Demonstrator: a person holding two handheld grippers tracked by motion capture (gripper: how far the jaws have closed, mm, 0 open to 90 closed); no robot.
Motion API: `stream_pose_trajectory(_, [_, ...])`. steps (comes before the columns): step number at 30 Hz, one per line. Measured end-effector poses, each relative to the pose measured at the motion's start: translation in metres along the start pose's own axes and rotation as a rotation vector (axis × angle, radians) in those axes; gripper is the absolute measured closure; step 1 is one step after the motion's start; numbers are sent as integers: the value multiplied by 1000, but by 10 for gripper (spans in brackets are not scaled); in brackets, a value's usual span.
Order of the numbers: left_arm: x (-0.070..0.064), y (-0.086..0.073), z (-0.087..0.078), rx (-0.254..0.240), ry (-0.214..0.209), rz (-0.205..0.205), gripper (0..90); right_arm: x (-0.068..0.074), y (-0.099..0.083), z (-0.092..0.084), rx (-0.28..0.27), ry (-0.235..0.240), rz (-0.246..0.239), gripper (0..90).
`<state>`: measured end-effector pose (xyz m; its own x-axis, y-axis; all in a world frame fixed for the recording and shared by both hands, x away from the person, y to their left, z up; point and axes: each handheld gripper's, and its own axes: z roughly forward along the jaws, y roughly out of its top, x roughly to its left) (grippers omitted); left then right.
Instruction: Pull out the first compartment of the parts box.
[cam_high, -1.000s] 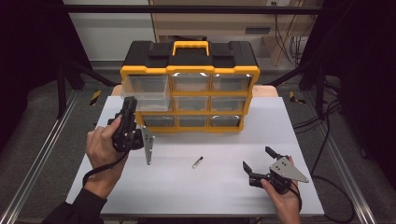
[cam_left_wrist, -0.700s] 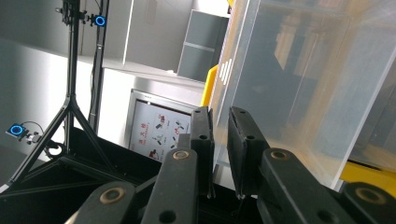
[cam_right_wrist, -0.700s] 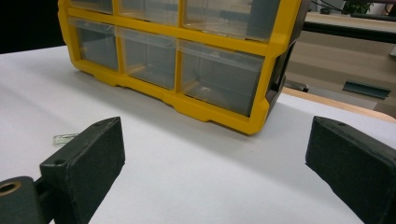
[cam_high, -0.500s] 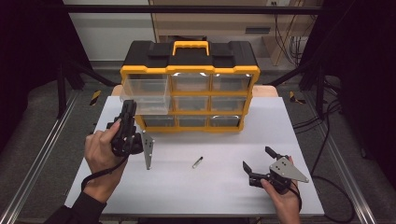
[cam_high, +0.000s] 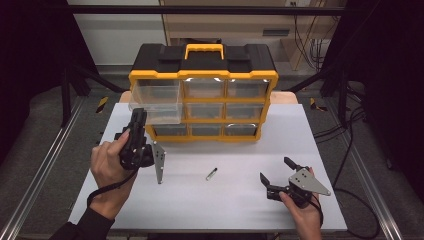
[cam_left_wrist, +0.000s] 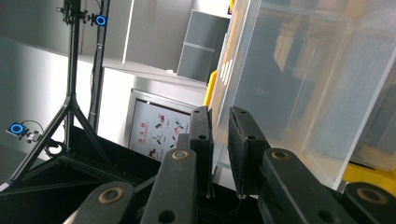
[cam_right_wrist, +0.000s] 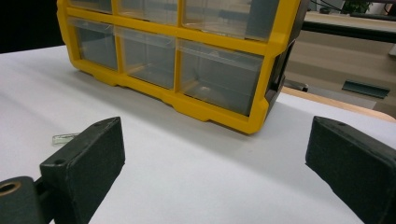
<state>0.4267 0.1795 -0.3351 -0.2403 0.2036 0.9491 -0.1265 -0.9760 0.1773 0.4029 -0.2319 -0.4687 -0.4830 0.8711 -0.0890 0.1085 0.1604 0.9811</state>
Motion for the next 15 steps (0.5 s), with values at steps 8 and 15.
stream_pose_trajectory(8, [3,2,-2,4,2,-4,794,0,0,0,0,1,-1,48])
stream_pose_trajectory(15, [1,1,-4,4,2,-7,794,1,0,1,0,2,-2,48])
